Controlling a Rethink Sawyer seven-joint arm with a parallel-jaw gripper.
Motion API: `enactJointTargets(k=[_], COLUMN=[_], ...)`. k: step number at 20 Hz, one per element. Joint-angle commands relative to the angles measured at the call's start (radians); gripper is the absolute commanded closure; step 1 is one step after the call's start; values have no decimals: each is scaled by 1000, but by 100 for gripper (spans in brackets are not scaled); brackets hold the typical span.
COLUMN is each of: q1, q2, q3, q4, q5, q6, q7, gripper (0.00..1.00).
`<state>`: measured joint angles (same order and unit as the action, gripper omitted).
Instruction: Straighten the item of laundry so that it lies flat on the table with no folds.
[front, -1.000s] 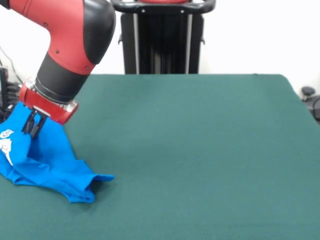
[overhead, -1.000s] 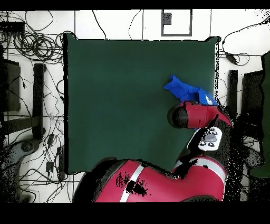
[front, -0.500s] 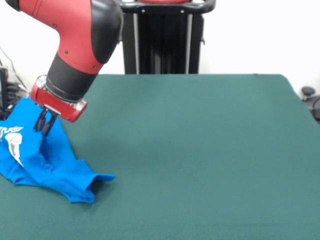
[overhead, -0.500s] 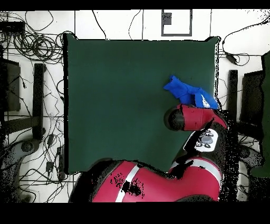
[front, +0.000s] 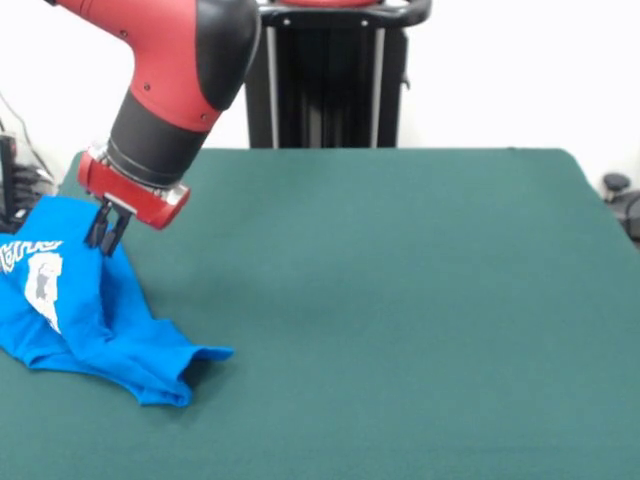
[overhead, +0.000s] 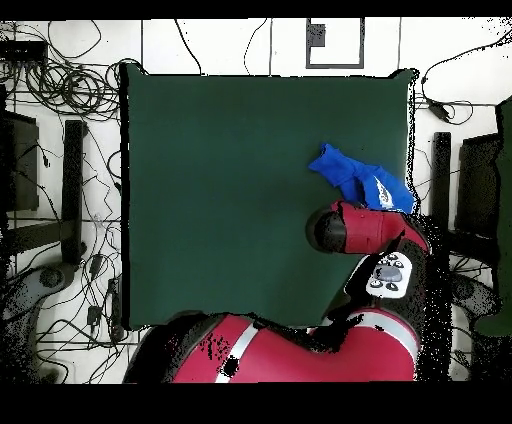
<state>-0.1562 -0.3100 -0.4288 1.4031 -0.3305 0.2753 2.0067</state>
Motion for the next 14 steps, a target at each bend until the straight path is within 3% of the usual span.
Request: enactJointTargets(k=[1,14], q1=[55,81], q2=[2,-4], q3=[65,50], q4=[133,165], q5=[78,127], q6=[-33,-34], q7=[232,242], gripper=[100,100])
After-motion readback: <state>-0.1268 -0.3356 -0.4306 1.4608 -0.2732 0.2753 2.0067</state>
